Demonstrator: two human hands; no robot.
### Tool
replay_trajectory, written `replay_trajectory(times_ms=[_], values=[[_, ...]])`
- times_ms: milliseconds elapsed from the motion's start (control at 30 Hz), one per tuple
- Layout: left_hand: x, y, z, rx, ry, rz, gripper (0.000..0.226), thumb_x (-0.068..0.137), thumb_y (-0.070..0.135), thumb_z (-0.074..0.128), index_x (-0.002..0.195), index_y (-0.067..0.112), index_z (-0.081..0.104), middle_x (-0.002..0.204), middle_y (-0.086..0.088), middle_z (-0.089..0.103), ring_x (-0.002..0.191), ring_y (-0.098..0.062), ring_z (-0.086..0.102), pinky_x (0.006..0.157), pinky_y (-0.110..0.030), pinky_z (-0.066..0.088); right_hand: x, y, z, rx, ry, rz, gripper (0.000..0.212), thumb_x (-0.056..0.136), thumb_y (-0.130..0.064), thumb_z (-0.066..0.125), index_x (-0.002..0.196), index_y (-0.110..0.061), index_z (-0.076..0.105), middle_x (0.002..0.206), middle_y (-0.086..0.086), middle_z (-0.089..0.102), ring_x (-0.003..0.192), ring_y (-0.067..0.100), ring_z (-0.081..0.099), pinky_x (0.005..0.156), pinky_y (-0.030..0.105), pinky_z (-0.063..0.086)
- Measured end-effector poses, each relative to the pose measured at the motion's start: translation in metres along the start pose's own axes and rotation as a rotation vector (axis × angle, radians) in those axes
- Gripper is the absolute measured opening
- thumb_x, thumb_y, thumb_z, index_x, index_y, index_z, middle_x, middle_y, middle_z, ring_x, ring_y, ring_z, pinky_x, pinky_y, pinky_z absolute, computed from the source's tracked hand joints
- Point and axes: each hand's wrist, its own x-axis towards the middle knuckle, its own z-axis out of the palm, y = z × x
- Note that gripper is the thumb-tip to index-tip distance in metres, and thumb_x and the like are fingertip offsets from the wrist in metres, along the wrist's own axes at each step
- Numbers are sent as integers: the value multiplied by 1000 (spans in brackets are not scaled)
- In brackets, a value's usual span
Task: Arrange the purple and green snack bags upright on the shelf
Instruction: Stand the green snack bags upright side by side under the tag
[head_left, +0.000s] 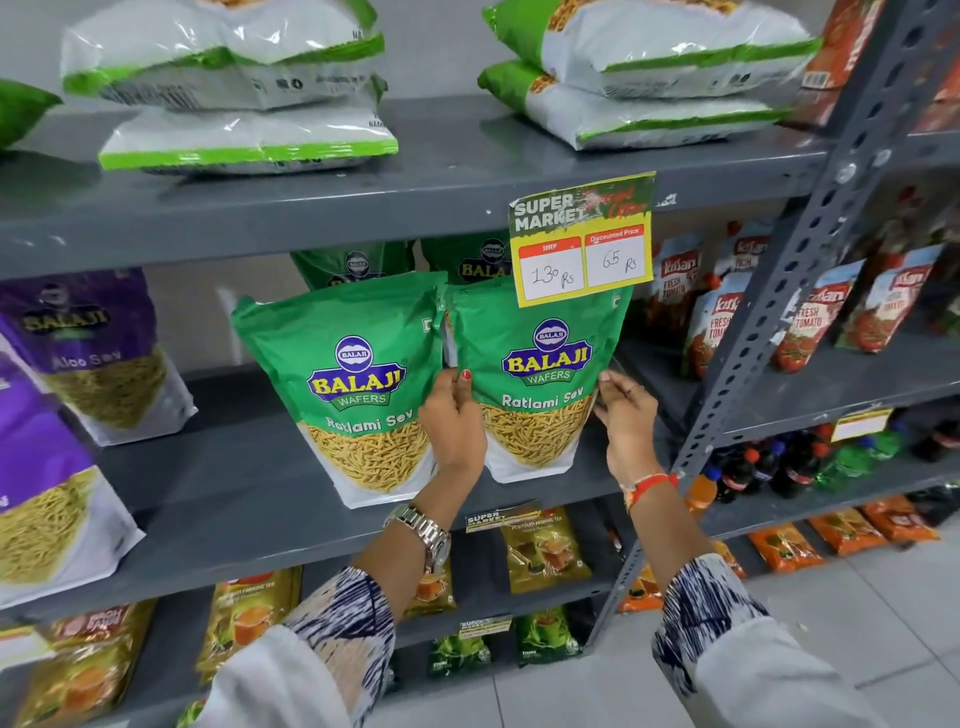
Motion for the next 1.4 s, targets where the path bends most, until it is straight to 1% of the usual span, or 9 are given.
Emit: replay_trajectory(times_ms=[233,433,567,700,867,1033,1233,1333,1400], values=[[-4,3,-6,-59,-15,-5,19,91,11,47,97,2,62,58,11,49,47,-5,39,43,-18,30,-7,1,-3,-112,36,-39,19,94,-9,50,108,-4,61,95,0,65,96,18,59,90,35,50],[-33,2,-43,-116,63,80,20,88,12,52,105,7,62,84,12,66,74,1,65,69,-11,51,-62,8,12,-358,225,-496,22,93,-7,48,112,0,58,109,13,50,91,16,57,82,20,48],[-35,-15,-87,-174,301,98,14,87,17,53,96,22,62,64,23,60,57,-2,53,52,-22,46,-114,32,37,-358,-50,-564,16,93,-9,49,106,-9,59,103,6,56,91,-4,55,78,11,46],[-3,-29,-131,-188,468,101,12,88,11,49,96,17,55,88,16,57,75,9,52,68,-7,40,-138,44,72,-409,-343,-485,22,94,-16,51,115,-15,58,108,8,64,95,5,62,83,19,52],[40,-33,-158,-275,317,-43,34,93,21,44,123,6,45,116,-1,50,104,-4,50,93,-20,41,-138,35,120,-410,-420,-392,52,96,-26,46,143,-10,30,138,13,52,127,14,49,106,29,43],[58,-25,-163,-329,167,17,16,89,28,45,102,24,54,107,1,59,102,-12,56,95,-37,45,-130,20,150,-502,-254,-436,58,97,-35,42,145,-7,24,144,14,45,134,28,40,111,36,36],[76,-14,-163,-367,287,-20,15,89,17,50,78,26,55,66,15,64,62,7,54,64,-15,46,-122,-6,168,-527,-9,-449,40,97,-41,37,119,-13,54,93,2,67,93,26,57,88,51,50],[80,-11,-166,-326,302,-5,18,90,16,49,74,23,53,70,6,54,57,6,49,59,-12,41,-118,-14,171,-452,65,-484,31,96,-40,43,95,-14,61,71,0,61,67,25,56,51,29,41],[82,-11,-167,-274,290,10,13,91,17,48,79,16,53,71,6,53,62,2,47,58,-10,39,-117,-17,170,-427,92,-481,28,94,-35,50,89,-11,64,67,-4,58,59,18,52,45,23,28]])
